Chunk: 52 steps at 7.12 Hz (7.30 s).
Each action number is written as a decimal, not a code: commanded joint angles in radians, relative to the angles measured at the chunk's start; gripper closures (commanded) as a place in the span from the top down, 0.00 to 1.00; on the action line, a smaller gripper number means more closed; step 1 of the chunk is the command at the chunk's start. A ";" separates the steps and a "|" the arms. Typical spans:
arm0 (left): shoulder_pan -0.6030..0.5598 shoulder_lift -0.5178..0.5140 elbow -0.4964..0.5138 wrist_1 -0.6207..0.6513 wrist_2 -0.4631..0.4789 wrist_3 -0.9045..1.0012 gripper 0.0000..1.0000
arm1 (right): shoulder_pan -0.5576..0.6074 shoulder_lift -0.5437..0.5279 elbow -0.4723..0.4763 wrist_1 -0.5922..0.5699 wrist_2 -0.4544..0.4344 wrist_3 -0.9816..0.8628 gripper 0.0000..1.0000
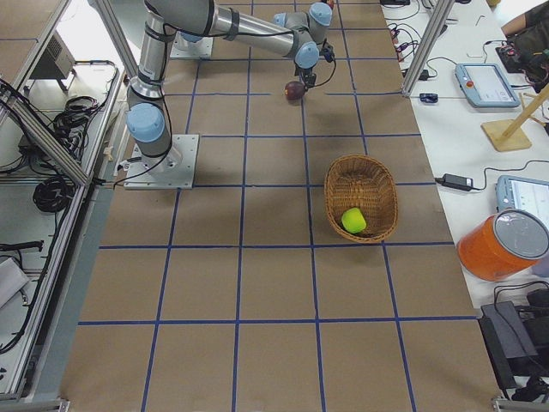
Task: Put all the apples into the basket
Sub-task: 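Grasp the red apple with the left gripper while the right gripper grasps the purple apple, then place the red apple at center with left while right puts purple apple in basket, then lower the right gripper onto the red apple and grasp it, then carry the red apple into the wicker basket and open the right gripper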
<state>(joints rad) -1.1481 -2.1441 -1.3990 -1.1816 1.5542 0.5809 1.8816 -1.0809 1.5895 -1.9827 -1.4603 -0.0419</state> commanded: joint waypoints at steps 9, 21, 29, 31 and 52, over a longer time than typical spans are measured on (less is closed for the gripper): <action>-0.538 0.222 -0.185 -0.057 -0.072 -0.952 0.13 | -0.008 0.003 0.037 -0.038 0.020 0.075 0.00; -0.742 0.130 -0.224 0.088 -0.164 -1.037 1.00 | -0.731 0.134 -0.235 -0.060 -0.158 -0.394 0.14; -0.476 0.584 -0.152 -0.392 -0.089 -0.639 1.00 | -0.416 -0.091 -0.226 0.272 -0.135 -0.278 1.00; -0.478 0.613 -0.153 -0.397 0.000 -0.636 1.00 | -0.208 -0.079 -0.218 0.280 -0.132 -0.025 1.00; -0.464 0.618 -0.150 -0.510 -0.006 -0.693 1.00 | -0.534 -0.125 -0.119 0.149 -0.094 -0.058 0.00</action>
<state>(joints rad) -1.6128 -1.5262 -1.5505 -1.6947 1.5477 -0.1120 1.4622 -1.2011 1.5278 -1.8630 -1.4803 0.0434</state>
